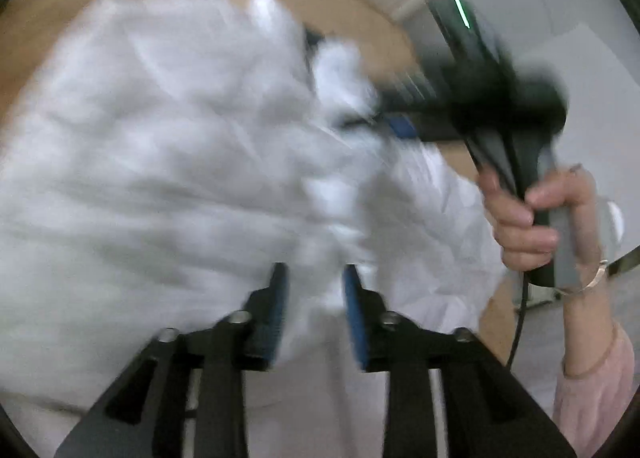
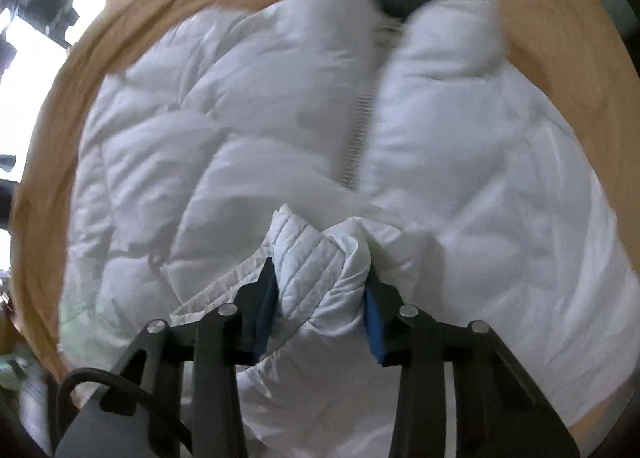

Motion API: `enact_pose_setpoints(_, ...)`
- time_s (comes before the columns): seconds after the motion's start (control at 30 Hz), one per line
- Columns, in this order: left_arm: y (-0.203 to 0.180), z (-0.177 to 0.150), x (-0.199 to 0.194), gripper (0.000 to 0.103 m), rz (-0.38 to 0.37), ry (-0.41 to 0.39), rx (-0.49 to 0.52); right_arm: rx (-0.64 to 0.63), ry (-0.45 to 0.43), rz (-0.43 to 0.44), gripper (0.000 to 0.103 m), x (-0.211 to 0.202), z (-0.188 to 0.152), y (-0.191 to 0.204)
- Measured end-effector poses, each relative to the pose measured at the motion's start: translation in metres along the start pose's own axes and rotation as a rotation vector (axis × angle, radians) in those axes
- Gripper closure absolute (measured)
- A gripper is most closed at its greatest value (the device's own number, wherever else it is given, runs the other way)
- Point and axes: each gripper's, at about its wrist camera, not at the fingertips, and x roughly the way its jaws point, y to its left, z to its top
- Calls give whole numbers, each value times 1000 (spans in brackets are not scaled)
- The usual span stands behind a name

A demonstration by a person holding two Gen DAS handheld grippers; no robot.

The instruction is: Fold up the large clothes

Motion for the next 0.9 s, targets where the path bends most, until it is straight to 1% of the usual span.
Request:
enact_pose_setpoints(0.03, 8, 5, -16, 37, 39, -49, -4, 21, -20, 19, 64, -7, -4, -12)
enact_pose_setpoints(0.07, 18, 14, -33, 22, 87, -110, -12, 39, -40, 37, 64, -15, -9, -26)
enact_pose_setpoints(0.13, 36, 28, -51, 21, 139, -194, -43, 74, -64, 65, 64, -24, -20, -49)
enact_pose_setpoints(0.2, 51, 43, -46, 22, 181, -172, -71, 126, -75, 81, 63, -27, -35, -77)
enact_pose_setpoints(0.27, 59, 52, -23, 22, 216, -118, -89, 203, -71, 102, 59, -21, -52, -106)
enact_pose_setpoints(0.3, 60, 52, -10, 22, 232, -94, -95, 228, -68, 104, 57, -23, -59, -102)
enact_pose_setpoints(0.33, 61, 52, 4, 22, 252, -64, -83, 266, -58, 86, 57, -19, -68, -111)
enact_pose_setpoints(0.37, 59, 51, 18, 22, 295, -51, -61, 296, -63, 51, 52, -20, -77, -115)
enact_pose_setpoints(0.4, 53, 49, 33, 22, 353, -46, -25, 315, -82, 37, 46, -21, -84, -122)
enact_pose_setpoints(0.43, 49, 45, 41, 22, 396, -46, 3, 340, -118, 15, 46, -28, -91, -126)
enact_pose_setpoints(0.47, 45, 46, 47, 22, 433, -46, 32, 373, -172, -65, 46, -39, -98, -129)
enact_pose_setpoints(0.5, 42, 46, 51, 22, 462, -46, 54, 387, -233, -146, 46, -52, -105, -128)
enact_pose_setpoints(0.53, 42, 48, 53, 22, 476, -47, 61, 391, -289, -190, 46, -62, -110, -122)
enact_pose_setpoints(0.57, 41, 50, 56, 22, 479, -47, 63, 374, -393, -225, 46, -82, -118, -108)
enact_pose_setpoints(0.6, 40, 53, 59, 22, 483, -49, 63, 334, -473, -205, 46, -95, -125, -91)
enact_pose_setpoints(0.67, 39, 54, 66, 22, 495, -52, 64, 217, -573, -120, 46, -106, -137, -49)
enact_pose_setpoints(0.7, 29, 48, 75, 22, 501, -53, 70, 153, -592, -84, 46, -103, -142, -27)
enact_pose_setpoints(0.73, 25, 47, 80, 22, 511, -53, 81, 109, -595, -56, 47, -102, -149, -19)
enact_pose_setpoints(0.77, 24, 45, 80, 22, 520, -54, 89, 70, -580, -19, 54, -89, -151, -1)
enact_pose_setpoints(0.8, 23, 41, 81, 22, 527, -56, 96, 42, -558, 11, 68, -76, -152, 10)
enact_pose_setpoints(0.83, 21, 42, 84, 22, 533, -56, 102, 10, -516, 21, 70, -57, -153, 20)
enact_pose_setpoints(0.87, 23, 39, 81, 22, 535, -57, 105, 3, -467, 2, 71, -38, -152, 23)
enact_pose_setpoints(0.9, 24, 35, 76, 22, 536, -59, 107, 18, -426, -28, 71, -23, -154, 16)
